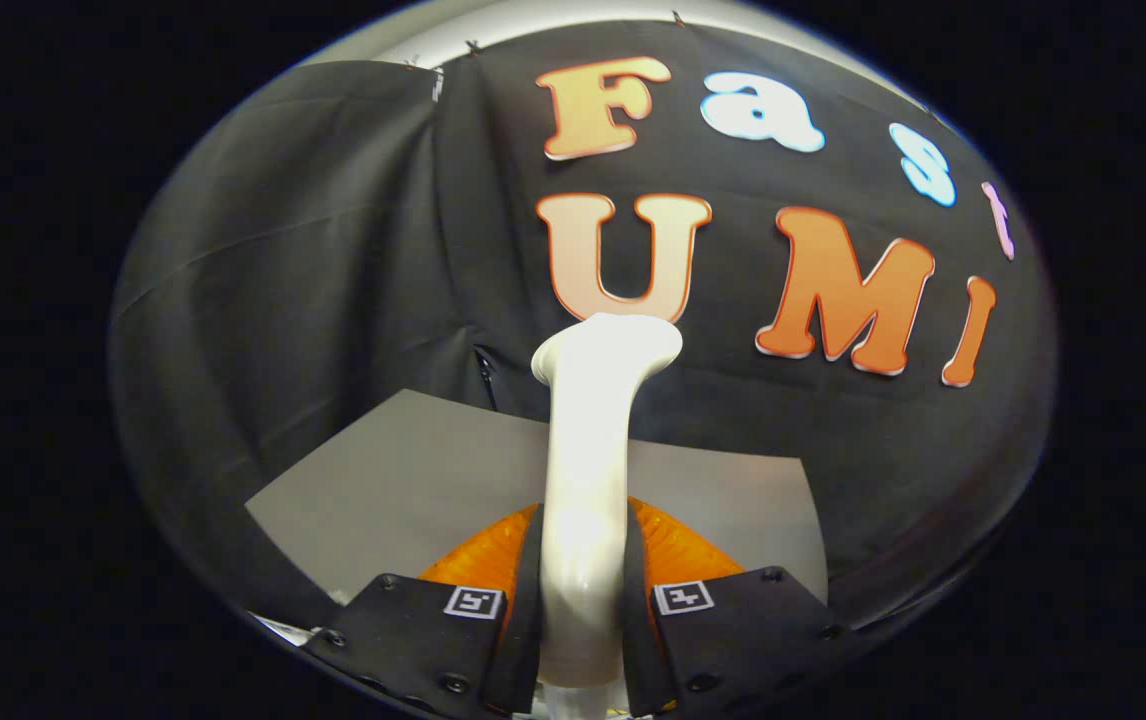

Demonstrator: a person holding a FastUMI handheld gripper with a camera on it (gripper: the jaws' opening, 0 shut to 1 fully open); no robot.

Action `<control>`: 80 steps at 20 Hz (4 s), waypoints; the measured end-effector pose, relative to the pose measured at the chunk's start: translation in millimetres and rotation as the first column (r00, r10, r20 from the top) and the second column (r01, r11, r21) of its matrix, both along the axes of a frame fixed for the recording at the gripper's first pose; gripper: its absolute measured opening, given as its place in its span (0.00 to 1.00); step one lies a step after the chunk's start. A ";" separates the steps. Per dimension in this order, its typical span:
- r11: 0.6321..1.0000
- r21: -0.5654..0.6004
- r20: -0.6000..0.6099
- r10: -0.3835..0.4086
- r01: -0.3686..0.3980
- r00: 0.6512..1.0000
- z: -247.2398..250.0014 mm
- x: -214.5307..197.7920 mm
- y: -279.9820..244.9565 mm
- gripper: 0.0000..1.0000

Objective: Iron the clothes twice with a garment steamer, once on the left side and once on the right side.

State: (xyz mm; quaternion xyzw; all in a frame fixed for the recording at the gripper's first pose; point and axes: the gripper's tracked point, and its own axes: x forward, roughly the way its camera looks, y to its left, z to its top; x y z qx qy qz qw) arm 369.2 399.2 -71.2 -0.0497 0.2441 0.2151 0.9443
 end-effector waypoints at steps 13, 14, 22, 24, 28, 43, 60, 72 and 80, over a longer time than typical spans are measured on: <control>0.941 0.223 0.269 0.192 -0.255 0.944 141.4 -203.0 -24.0 0.41; 0.935 0.228 0.295 0.198 -0.270 0.935 150.8 -219.7 -33.5 0.41; 0.905 0.292 0.414 0.173 -0.310 0.893 199.5 -308.2 -125.4 0.41; 0.910 0.297 0.439 0.140 -0.290 0.888 206.0 -314.7 -165.4 0.41; 0.931 0.299 0.460 0.052 -0.210 0.886 201.9 -320.8 -246.1 0.41; 0.947 0.321 0.436 -0.171 0.025 0.884 108.0 -239.6 -420.6 0.41; 0.940 0.341 0.403 -0.164 0.019 0.900 76.6 -163.3 -386.4 0.41; 0.947 0.318 0.387 -0.173 0.045 0.906 42.6 -177.4 -384.6 0.41; 0.942 0.324 0.333 -0.199 0.086 0.922 1.2 -194.1 -395.0 0.41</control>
